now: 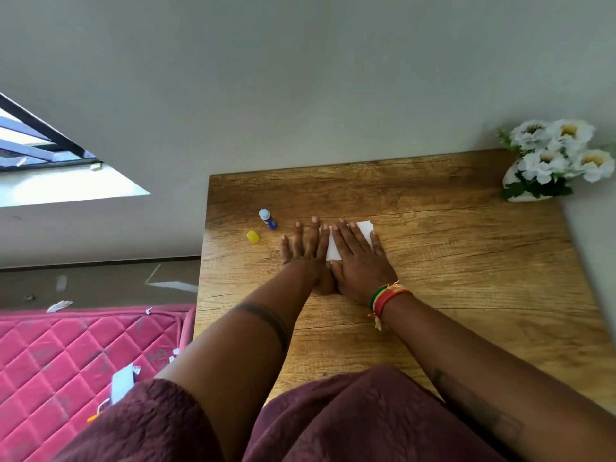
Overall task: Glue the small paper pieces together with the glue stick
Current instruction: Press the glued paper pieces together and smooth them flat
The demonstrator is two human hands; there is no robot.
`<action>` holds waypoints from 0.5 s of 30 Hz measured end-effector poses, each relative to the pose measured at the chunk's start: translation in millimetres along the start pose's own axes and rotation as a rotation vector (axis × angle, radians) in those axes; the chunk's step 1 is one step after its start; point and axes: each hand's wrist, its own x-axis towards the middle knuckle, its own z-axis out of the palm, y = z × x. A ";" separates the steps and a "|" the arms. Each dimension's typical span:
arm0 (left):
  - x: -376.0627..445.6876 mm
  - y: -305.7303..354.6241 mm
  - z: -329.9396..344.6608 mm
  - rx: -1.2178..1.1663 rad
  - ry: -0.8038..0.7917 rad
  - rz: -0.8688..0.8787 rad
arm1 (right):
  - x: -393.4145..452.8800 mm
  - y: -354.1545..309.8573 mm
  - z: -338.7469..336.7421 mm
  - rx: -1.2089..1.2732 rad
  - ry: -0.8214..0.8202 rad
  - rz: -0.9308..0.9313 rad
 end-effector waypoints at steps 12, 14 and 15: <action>-9.6 3.8 -12.5 -0.009 -0.039 -0.004 | -14.8 20.2 5.0 0.015 0.069 0.243; -9.8 2.1 -10.0 -0.021 -0.022 0.012 | -14.4 24.6 4.5 0.018 0.034 0.246; -10.4 0.9 -7.9 -0.029 -0.006 0.032 | -13.5 26.7 3.2 0.027 0.018 0.239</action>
